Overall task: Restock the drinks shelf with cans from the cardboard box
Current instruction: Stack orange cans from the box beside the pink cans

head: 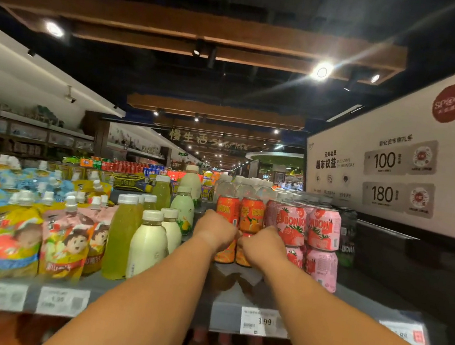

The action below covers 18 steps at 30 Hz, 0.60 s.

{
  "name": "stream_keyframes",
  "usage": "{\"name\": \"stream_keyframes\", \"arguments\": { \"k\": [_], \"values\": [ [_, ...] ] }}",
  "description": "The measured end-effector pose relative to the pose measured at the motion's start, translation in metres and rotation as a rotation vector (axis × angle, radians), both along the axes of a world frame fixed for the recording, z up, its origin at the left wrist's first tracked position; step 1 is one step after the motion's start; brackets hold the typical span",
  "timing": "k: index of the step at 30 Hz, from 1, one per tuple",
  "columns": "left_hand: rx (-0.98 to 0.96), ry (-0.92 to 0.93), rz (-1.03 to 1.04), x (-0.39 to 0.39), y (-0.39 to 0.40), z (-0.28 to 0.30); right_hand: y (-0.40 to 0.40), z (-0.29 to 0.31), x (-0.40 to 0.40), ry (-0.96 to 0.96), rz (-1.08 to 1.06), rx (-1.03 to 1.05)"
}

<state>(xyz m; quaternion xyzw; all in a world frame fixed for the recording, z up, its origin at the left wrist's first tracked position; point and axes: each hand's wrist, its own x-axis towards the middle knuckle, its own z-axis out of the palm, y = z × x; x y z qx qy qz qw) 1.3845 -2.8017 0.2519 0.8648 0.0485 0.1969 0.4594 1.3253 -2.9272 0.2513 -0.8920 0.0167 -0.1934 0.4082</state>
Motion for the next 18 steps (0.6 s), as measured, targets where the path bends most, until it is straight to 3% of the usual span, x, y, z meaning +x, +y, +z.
{"name": "stream_keyframes", "arguments": {
  "k": [10,18],
  "values": [
    [-0.086,-0.134,0.117,-0.214,-0.038,-0.041,-0.041,-0.034,-0.169,-0.103,0.155,-0.009],
    [-0.052,-0.055,0.282,-0.356,-0.006,-0.065,-0.019,-0.057,-0.283,0.011,0.31,-0.092]
  ]
}}
